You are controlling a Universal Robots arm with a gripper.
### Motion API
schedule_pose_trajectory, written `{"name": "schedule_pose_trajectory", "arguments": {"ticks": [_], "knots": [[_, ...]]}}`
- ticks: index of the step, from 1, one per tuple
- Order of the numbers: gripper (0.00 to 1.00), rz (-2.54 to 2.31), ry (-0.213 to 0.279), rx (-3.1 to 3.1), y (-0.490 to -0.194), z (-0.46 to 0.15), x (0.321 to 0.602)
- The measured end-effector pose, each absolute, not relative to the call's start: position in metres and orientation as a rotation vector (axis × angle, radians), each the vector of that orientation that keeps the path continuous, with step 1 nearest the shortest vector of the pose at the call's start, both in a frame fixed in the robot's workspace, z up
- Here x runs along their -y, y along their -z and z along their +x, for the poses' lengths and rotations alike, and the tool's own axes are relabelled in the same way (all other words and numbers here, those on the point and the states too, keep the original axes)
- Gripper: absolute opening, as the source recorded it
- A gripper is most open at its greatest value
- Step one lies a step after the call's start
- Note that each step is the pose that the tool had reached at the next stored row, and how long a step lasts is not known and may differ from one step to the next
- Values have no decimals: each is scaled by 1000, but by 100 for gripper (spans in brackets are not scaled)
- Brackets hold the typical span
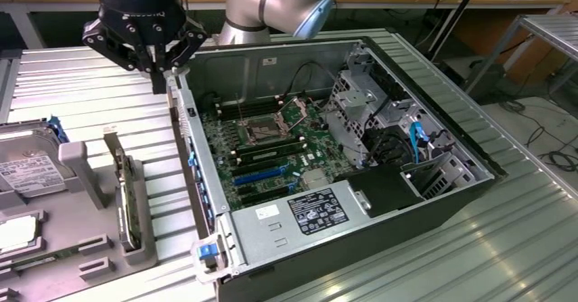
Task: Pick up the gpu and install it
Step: 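Reach for the gpu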
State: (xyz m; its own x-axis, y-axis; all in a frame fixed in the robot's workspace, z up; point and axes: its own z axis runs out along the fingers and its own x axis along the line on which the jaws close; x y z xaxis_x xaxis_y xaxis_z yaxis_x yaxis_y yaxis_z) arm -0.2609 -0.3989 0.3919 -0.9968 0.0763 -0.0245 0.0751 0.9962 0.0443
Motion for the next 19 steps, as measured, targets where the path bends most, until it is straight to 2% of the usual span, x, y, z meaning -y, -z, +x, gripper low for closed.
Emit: {"name": "schedule_pose_trajectory", "arguments": {"ticks": [19], "knots": [[11, 118, -68, -3112, -392, -296, 399]]}}
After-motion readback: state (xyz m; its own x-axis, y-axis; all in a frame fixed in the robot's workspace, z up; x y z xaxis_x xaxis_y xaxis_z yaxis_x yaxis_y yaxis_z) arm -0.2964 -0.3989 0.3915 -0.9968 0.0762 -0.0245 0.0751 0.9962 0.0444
